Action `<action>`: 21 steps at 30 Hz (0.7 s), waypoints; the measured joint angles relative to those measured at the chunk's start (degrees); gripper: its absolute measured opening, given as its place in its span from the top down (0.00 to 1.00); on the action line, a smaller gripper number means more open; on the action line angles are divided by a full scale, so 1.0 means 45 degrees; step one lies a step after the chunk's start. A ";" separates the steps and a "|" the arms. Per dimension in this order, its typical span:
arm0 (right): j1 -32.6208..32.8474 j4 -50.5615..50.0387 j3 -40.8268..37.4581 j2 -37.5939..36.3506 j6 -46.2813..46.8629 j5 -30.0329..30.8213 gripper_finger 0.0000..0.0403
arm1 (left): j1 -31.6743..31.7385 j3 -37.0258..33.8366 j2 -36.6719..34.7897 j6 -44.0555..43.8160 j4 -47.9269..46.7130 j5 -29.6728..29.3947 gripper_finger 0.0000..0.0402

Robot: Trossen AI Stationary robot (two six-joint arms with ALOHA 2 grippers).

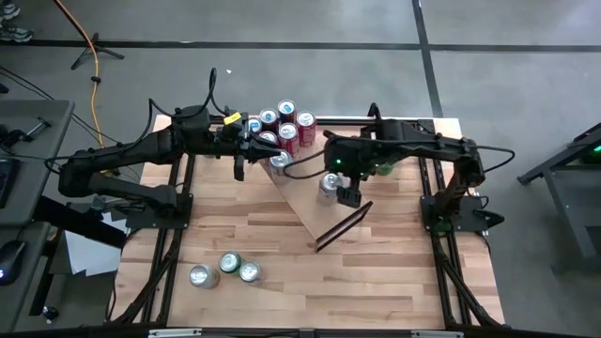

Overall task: Place canned beverage on shelf
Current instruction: Put the top silver soda can on the shelf aligned with the other silver soda can

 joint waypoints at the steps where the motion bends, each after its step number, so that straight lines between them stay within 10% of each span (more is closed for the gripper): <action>1: 0.0048 0.0021 -0.0311 -0.0215 0.0137 0.0004 0.07 | 0.0000 0.0000 0.0000 0.0002 -0.0001 -0.0001 1.00; 12: 0.0797 0.2952 -0.7894 -0.4675 0.4081 0.0080 0.16 | 0.0004 0.0000 0.0000 0.0002 0.0010 -0.0002 1.00; 21: 0.1011 0.8184 -1.1048 -0.6379 0.7376 0.1273 0.74 | -0.0009 0.0000 0.0000 -0.0561 0.0140 -0.0002 1.00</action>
